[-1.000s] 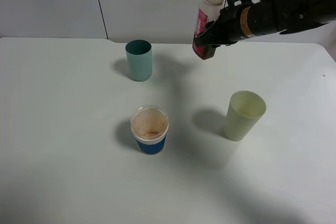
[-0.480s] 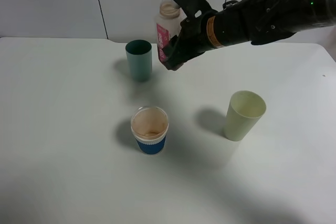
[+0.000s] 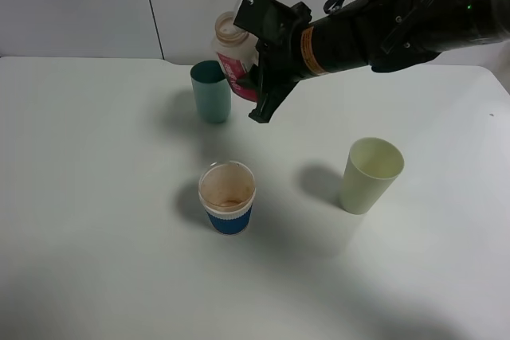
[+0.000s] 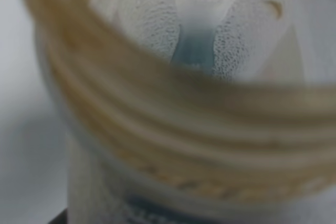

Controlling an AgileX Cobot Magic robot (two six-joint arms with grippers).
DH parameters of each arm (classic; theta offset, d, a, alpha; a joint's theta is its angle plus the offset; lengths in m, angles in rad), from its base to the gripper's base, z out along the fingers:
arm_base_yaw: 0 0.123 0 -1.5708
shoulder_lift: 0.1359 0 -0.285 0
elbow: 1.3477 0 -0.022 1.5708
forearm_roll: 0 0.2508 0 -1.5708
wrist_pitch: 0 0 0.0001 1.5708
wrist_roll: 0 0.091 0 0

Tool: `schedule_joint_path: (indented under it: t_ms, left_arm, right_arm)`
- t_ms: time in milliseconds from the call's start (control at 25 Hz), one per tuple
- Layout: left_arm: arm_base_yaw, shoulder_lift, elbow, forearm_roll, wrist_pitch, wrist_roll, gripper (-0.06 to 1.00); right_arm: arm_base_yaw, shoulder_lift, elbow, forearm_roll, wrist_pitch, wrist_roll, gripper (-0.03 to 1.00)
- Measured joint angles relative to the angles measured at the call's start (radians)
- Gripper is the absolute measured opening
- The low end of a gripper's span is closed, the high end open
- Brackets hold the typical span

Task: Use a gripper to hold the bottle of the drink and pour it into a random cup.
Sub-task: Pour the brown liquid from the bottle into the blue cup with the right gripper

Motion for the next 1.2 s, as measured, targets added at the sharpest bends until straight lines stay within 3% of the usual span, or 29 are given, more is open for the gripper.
schedule_joint_path:
  t_ms: [400,560,920,1200]
  left_arm:
    - [0.000,0.000,0.000,0.000,0.000,0.000,0.93]
    - [0.000,0.000,0.000,0.000,0.000,0.000,0.93]
    - [0.000,0.000,0.000,0.000,0.000,0.000,0.93]
    - [0.000,0.000,0.000,0.000,0.000,0.000,0.93]
  right_arm:
    - [0.000,-0.002,0.000,-0.001,-0.011,-0.361,0.37]
    - [0.000,-0.002,0.000,-0.001,-0.035,-0.400,0.37]
    - [-0.017,-0.011,0.001,-0.002,-0.194,-0.420,0.37]
    - [-0.050,-0.073,0.101,-0.005,-0.203,-0.527,0.37]
